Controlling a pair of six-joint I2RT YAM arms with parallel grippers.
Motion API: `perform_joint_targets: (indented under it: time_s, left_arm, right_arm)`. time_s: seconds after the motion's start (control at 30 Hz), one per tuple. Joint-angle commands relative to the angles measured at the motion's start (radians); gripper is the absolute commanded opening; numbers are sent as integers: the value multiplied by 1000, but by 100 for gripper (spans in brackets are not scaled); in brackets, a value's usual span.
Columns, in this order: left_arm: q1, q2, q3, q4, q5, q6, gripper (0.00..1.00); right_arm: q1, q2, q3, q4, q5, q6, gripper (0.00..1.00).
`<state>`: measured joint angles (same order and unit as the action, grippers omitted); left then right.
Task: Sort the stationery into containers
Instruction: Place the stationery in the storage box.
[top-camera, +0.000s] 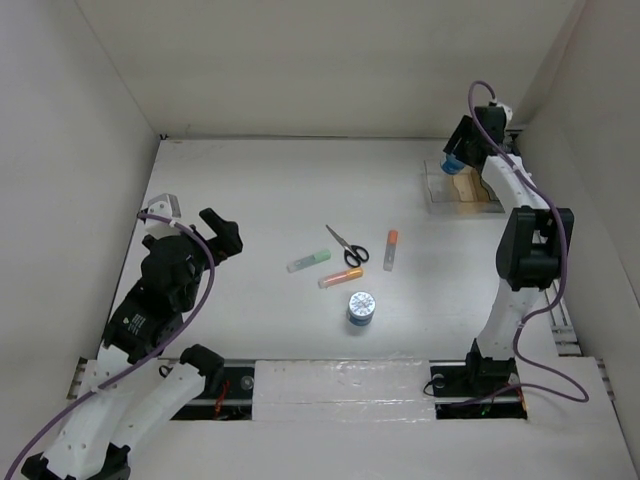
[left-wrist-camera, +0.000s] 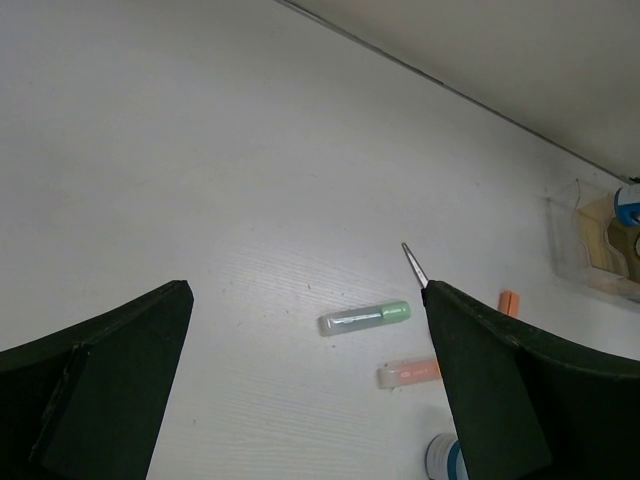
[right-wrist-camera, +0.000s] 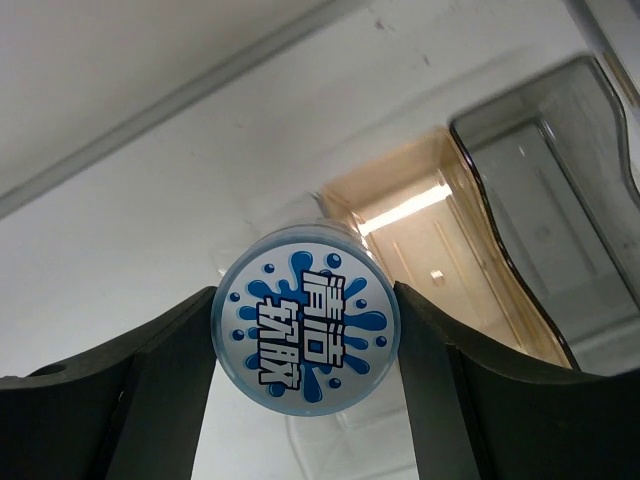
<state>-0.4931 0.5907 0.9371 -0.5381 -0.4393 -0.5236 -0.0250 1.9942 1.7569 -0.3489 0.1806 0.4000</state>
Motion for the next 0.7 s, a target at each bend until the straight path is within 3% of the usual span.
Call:
perform_joint_targets:
  time_s: [0.0, 0.07, 0.67]
  left_arm:
    - [4, -5, -8, 43, 16, 17, 100]
    - [4, 4, -8, 52, 16, 26, 100]
    - [4, 23, -8, 52, 25, 27, 100]
  right_arm:
    - [-32, -132, -94, 259, 31, 31, 0]
    - [-42, -150, -151, 293, 11, 31, 0]
    - [-124, -35, -120, 312, -95, 31, 0]
